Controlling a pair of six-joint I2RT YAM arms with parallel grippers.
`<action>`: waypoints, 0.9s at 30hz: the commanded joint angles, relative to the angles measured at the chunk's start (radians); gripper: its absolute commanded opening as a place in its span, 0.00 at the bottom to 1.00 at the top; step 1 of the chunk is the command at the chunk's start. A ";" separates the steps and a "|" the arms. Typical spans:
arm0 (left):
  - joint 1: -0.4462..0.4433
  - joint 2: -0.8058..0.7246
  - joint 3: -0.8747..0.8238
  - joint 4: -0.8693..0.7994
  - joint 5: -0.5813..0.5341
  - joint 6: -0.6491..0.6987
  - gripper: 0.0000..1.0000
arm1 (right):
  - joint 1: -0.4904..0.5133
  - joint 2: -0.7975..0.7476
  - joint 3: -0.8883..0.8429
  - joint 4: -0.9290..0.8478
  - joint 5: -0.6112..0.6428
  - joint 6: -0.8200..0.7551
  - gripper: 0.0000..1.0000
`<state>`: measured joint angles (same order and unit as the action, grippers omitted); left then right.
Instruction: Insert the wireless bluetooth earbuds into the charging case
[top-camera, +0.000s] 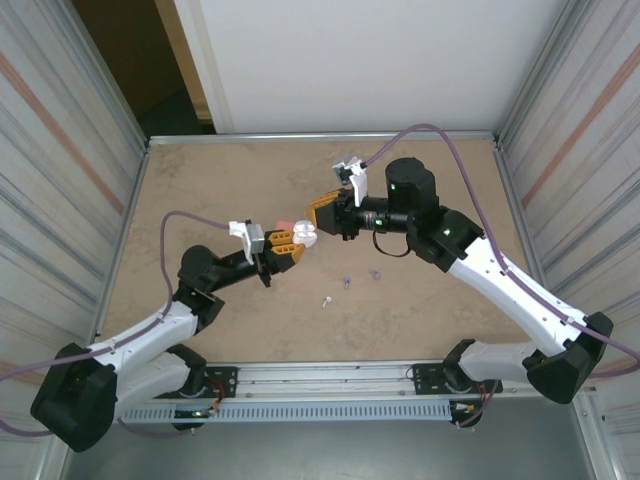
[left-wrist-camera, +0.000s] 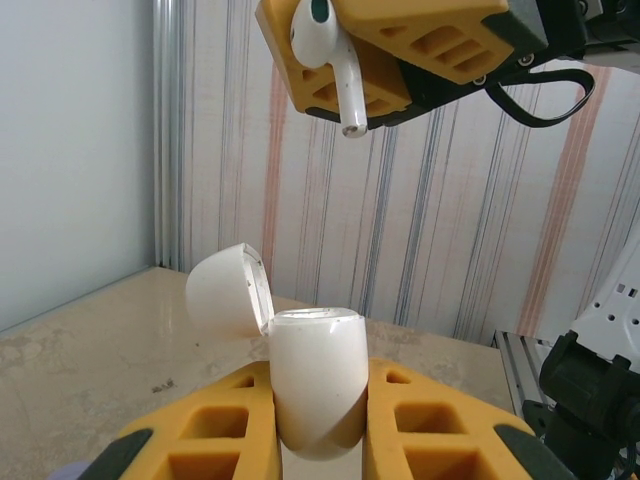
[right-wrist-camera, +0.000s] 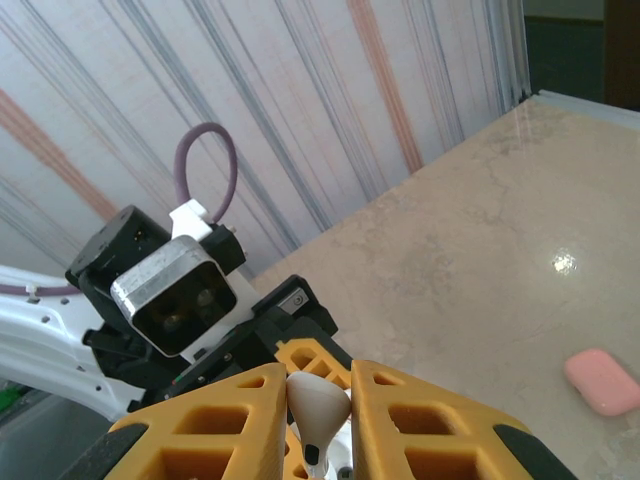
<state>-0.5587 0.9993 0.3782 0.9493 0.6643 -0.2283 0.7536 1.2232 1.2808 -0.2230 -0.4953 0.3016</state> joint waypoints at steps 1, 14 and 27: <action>-0.015 0.001 0.039 0.061 0.014 -0.013 0.00 | 0.010 -0.001 -0.015 0.042 0.005 -0.024 0.22; -0.027 0.015 0.056 0.091 0.006 -0.039 0.00 | 0.024 0.000 -0.054 0.087 0.011 -0.016 0.21; -0.031 0.027 0.062 0.106 -0.006 -0.061 0.00 | 0.028 0.006 -0.070 0.083 0.016 -0.018 0.21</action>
<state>-0.5785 1.0229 0.4057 1.0008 0.6605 -0.2714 0.7734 1.2247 1.2217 -0.1570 -0.4938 0.3019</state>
